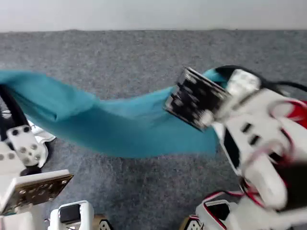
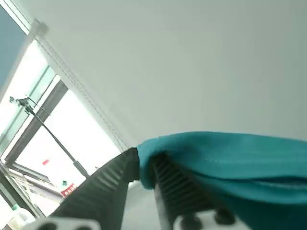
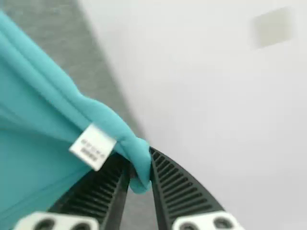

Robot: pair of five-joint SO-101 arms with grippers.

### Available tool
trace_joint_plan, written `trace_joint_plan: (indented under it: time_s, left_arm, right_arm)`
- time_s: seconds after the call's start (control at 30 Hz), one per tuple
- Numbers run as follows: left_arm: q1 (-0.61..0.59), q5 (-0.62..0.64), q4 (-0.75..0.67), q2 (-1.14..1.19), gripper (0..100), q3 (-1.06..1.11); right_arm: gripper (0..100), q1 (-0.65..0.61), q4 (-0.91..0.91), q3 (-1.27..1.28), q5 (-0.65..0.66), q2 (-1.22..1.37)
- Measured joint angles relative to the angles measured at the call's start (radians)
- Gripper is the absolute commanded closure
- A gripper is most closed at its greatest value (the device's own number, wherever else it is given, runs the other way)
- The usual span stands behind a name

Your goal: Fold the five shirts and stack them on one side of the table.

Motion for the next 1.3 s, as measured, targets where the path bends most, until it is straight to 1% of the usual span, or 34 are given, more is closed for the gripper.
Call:
trace_joint_plan:
  time_s: [0.13,0.37,0.57,0.8,0.9,1.0,1.07,1.17,1.3]
  left_arm:
    - [0.002,-0.008,-0.008,0.100,99,-0.166]
    - [0.002,-0.057,-0.008,0.170,99,-0.376]
    - [0.002,-0.063,-0.008,0.178,99,-0.494]
    - [0.002,-0.063,-0.008,0.178,99,-0.563]
    - [0.002,-0.063,0.002,0.178,99,-0.563]
    - [0.002,-0.063,0.069,0.178,99,-0.529]
    - [0.002,-0.063,0.106,0.178,99,-0.454]
    - [0.002,-0.063,0.114,0.184,99,-0.318]
    - [0.021,-0.063,0.095,0.190,99,-0.092]
  right_arm:
    - [98.9,0.057,-0.063,-0.081,0.046,-0.028]
    - [98.9,0.133,-0.092,-0.107,0.054,-0.078]
    - [98.9,0.161,-0.094,-0.109,0.054,-0.166]
    - [98.9,0.239,-0.092,-0.110,0.057,-0.276]
    - [98.9,0.265,-0.055,-0.123,0.084,-0.279]
    - [98.9,0.275,-0.029,-0.063,0.094,-0.279]
    - [98.8,0.275,-0.026,-0.015,0.094,-0.278]
    - [98.8,0.275,-0.026,0.086,0.094,-0.261]
    - [98.8,0.255,-0.049,0.292,0.092,-0.098]
